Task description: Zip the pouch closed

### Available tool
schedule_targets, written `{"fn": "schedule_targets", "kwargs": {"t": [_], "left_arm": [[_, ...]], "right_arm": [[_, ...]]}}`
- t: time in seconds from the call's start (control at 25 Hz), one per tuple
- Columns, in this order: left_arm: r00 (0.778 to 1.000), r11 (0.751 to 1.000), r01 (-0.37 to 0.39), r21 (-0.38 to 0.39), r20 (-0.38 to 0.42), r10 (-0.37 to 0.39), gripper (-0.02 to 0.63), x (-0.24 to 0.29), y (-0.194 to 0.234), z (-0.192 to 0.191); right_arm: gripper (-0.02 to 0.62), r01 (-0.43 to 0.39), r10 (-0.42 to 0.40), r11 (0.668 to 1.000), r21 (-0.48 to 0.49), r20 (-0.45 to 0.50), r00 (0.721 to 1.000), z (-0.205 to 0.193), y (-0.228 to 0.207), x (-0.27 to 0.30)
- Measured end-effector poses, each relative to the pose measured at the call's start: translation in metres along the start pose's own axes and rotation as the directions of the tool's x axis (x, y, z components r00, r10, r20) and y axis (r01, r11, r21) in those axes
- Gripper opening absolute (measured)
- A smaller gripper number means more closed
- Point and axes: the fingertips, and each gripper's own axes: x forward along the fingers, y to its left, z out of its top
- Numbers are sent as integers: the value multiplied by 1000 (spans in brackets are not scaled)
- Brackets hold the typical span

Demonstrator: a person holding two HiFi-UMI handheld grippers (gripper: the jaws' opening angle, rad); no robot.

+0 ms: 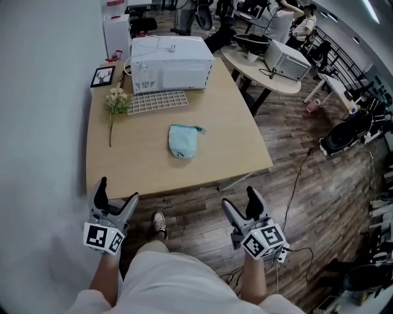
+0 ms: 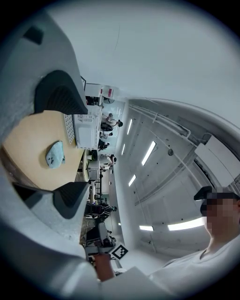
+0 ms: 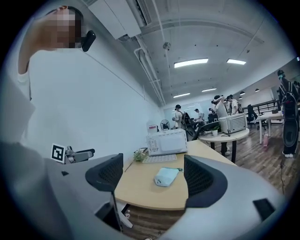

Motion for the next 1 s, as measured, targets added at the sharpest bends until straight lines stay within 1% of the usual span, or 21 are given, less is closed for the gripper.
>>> {"fn": "schedule_targets", "kwargs": {"t": [0.16,0.28,0.4,0.52,0.68,0.8,0.88,1.0], "left_arm": [[997,998,67,21,36,-67,443,70,14,17],[991,992,129,2,42,-129,443,119,23,18],[983,984,177,-1,40,-177,443,155,31,16],[977,978,210,1,28,-210,443,186,40,10],[970,970,242,-25,3,-242,443,214,37,-2],[967,967,254,-30,-21,-255,443,229,33,-11],[968,968,249,-18,-26,-249,443,242,34,-13],[975,976,217,-12,-35,-218,443,259,36,-11]], "right_arm": [[387,6,-6,1000,-31,-6,1000,30,-17,58],[387,43,-44,998,-46,-15,999,44,-34,95],[387,86,-87,995,-47,-25,996,51,-50,115],[386,119,-120,992,-34,-46,992,47,-61,131],[387,135,-135,991,-4,-99,986,30,-76,149],[385,120,-117,993,10,-127,985,23,-88,168],[385,104,-101,994,16,-133,986,20,-100,182],[383,79,-75,997,21,-150,986,12,-123,207]]}}
